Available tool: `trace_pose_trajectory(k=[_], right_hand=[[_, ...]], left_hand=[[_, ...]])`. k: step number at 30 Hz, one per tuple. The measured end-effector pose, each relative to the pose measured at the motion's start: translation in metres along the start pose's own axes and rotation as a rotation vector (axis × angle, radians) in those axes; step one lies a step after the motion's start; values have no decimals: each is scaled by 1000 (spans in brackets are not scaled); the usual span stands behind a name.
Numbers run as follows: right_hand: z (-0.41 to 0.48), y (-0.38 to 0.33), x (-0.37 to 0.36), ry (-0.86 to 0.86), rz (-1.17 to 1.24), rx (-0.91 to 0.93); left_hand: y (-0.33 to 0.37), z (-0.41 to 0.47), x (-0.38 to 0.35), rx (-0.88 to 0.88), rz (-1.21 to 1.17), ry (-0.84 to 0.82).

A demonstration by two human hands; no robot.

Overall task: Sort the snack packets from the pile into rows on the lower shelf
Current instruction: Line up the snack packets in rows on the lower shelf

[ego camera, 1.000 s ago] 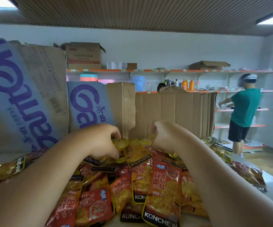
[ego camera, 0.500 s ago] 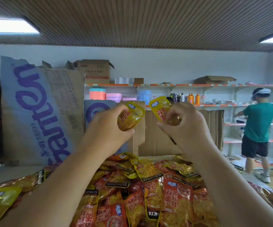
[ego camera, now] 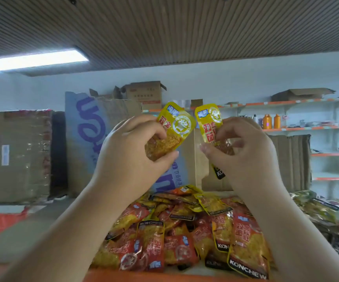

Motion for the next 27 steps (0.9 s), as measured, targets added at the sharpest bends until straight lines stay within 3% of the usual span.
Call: trace_pose_trajectory(k=[12,27], right_hand=[[-28,-115,-142,-102,194,-11],[-126,-351,-429,-289,418,-35]], left_hand=[[-116,-41,136,108,94,62],[-372,-168,376,398,232,55]])
Point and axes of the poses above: each hand's wrist, its own z-axis towards the middle knuckle, its own x-axis out of the back of the hand, y = z × x, the point moved 9 cm from there along z, towards the middle knuckle, and after that the axes turned 8 degrees about x, right-handed, at the moved point
